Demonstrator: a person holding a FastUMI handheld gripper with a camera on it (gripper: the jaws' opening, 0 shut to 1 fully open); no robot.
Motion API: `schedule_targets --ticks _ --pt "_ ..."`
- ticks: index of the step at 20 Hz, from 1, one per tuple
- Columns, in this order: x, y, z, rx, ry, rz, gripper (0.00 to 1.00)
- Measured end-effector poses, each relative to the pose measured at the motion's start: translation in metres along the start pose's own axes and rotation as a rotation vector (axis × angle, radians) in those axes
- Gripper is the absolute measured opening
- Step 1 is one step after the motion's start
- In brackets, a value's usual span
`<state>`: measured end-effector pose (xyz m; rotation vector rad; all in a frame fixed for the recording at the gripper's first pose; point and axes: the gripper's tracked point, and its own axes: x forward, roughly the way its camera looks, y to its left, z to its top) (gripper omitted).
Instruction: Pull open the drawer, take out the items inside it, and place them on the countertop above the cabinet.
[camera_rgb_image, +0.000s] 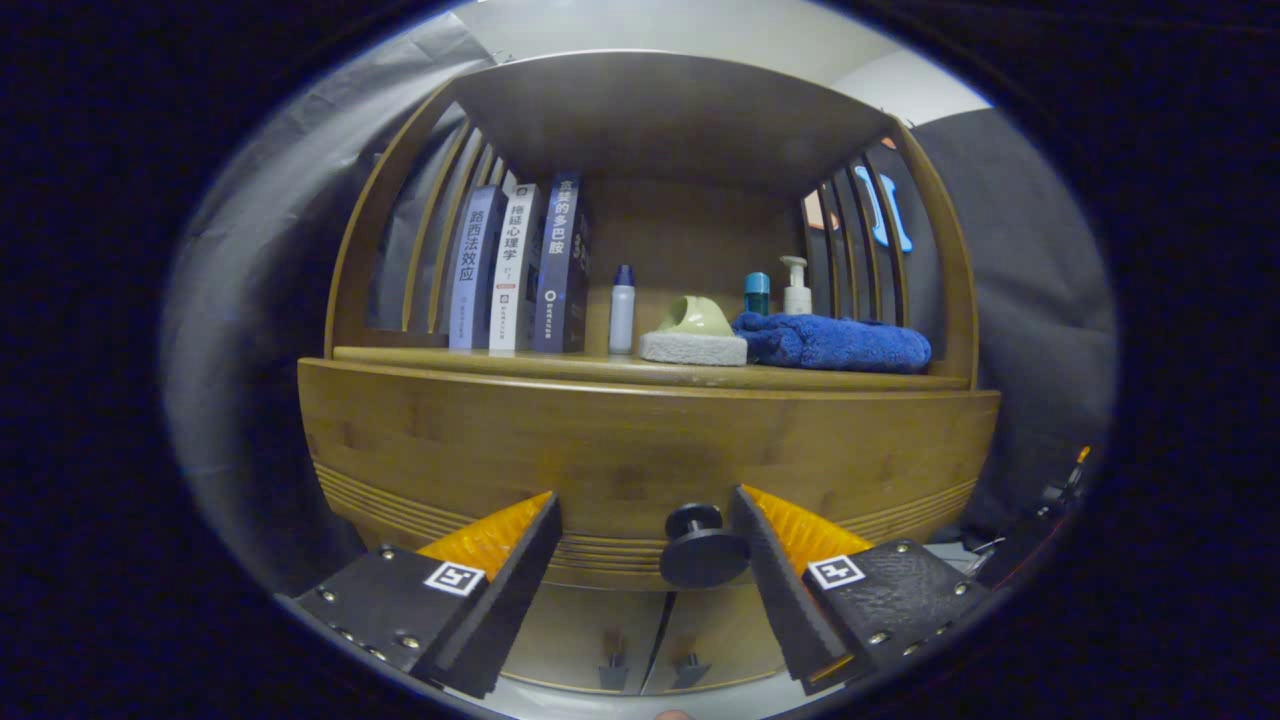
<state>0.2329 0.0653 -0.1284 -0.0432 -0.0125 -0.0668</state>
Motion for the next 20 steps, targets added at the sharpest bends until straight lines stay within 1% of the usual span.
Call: schedule_targets --ticks 6,13,16,17,19,20 --pt "0.020 0.001 -0.002 0.001 -0.008 0.005 1.00" --pt "0.015 -0.001 -0.005 0.034 0.014 0.008 1.00" --pt "0.015 -0.003 -0.014 0.066 0.089 0.003 1.00" --pt "0.013 -0.002 -0.023 0.086 0.141 0.014 1.00" --pt "0.006 -0.003 -0.031 0.141 0.184 0.035 1.00" --pt "0.005 -0.004 -0.027 0.171 0.192 0.037 1.00"
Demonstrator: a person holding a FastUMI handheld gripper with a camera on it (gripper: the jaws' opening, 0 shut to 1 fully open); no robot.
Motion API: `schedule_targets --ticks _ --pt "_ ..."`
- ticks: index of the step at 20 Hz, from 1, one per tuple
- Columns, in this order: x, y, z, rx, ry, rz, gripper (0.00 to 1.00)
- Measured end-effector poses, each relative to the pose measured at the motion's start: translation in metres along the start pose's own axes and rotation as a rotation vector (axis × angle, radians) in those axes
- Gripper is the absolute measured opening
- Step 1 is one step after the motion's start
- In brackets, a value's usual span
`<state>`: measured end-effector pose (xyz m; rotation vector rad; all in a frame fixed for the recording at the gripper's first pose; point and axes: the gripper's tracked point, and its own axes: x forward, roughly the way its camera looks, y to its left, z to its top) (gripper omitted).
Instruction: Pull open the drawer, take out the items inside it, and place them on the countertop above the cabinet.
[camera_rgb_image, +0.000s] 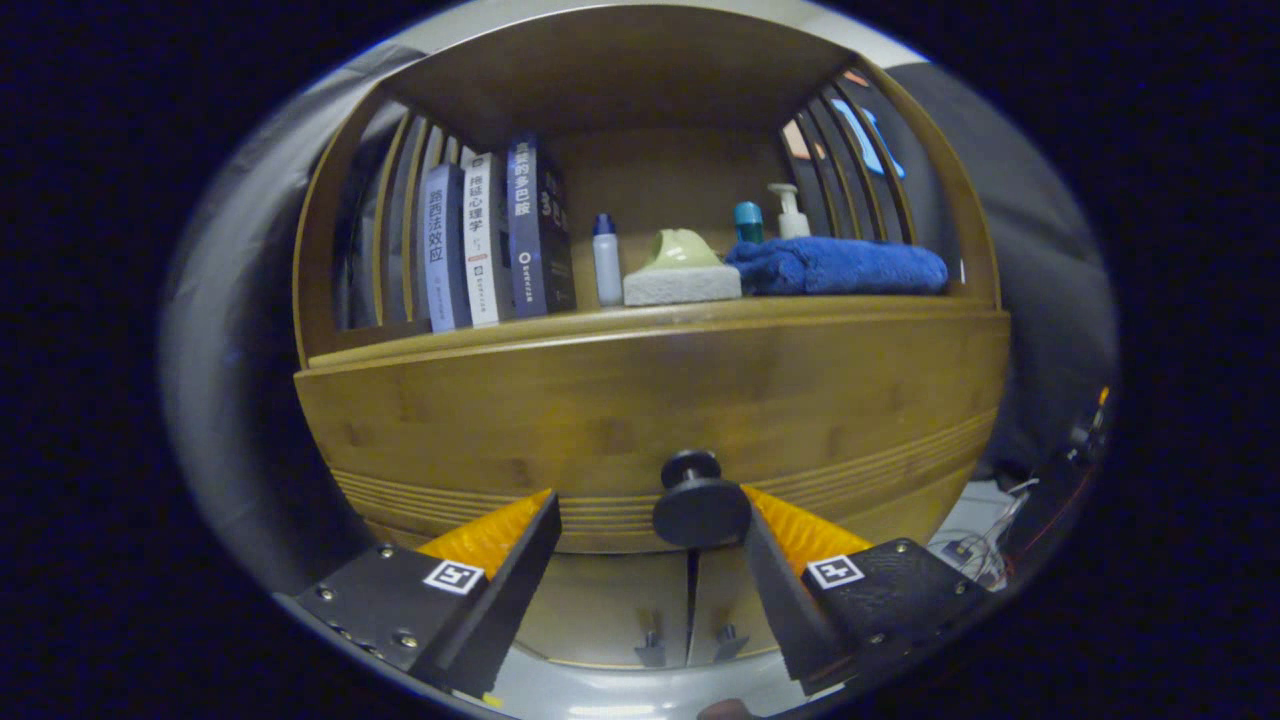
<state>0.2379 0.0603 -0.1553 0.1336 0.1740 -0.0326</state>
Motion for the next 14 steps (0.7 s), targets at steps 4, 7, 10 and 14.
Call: schedule_targets --ticks 4,7,10,14 --pt "-0.034 -0.015 -0.006 -0.027 0.007 -0.032 1.00" --pt "-0.065 -0.018 0.001 -0.086 0.004 -0.043 1.00" --pt "-0.098 -0.012 0.025 -0.092 -0.034 -0.009 1.00" --pt "-0.133 -0.009 0.064 -0.109 -0.078 -0.014 1.00"
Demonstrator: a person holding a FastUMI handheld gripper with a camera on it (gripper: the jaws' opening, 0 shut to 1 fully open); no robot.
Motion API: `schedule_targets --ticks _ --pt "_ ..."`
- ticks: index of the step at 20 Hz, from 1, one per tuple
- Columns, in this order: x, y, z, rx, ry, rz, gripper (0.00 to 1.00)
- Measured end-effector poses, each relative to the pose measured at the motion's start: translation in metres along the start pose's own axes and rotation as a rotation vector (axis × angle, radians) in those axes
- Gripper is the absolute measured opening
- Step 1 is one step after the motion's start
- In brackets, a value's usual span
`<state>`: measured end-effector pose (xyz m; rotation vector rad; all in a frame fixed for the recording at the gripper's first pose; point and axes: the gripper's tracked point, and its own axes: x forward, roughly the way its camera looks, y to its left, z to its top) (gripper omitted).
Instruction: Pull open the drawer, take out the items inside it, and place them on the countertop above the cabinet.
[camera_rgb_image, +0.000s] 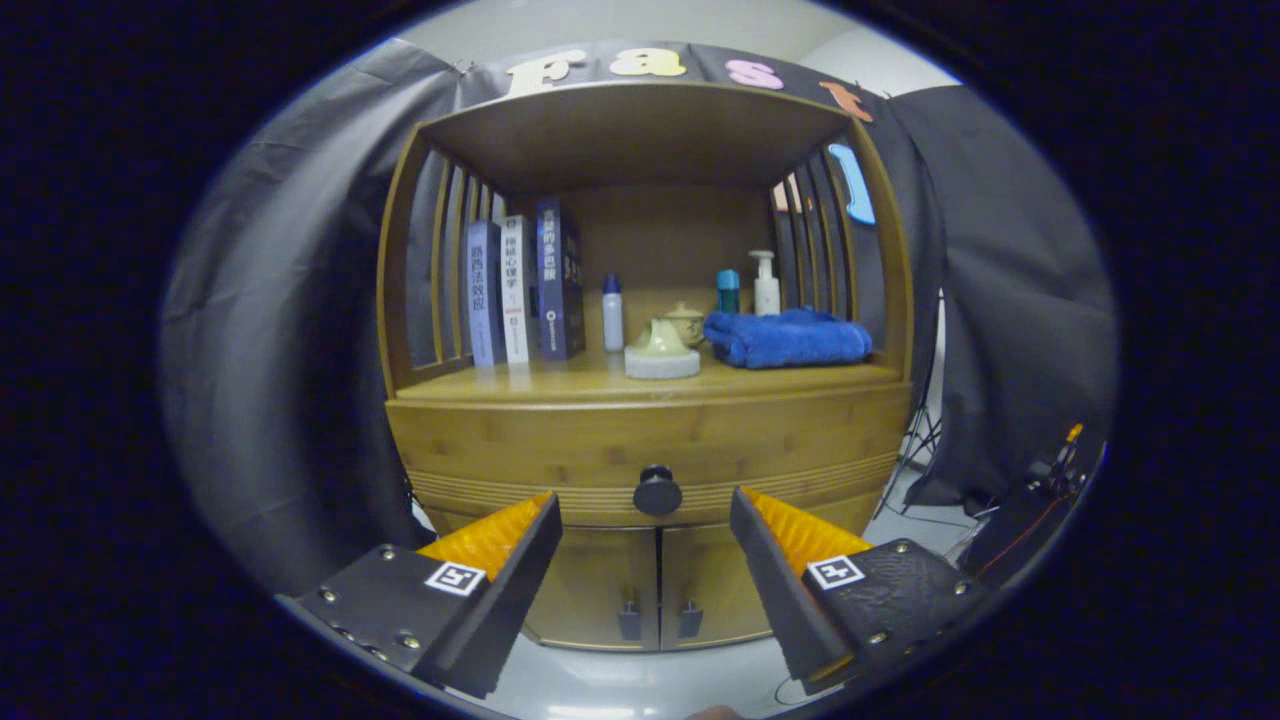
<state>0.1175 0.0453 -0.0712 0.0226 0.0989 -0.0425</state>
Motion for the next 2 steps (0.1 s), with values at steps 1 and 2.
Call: schedule_targets --ticks 1,2 --pt "-0.007 0.001 0.011 -0.005 -0.006 0.003 1.00" --pt "-0.014 0.000 0.024 -0.010 -0.015 -0.002 1.00"
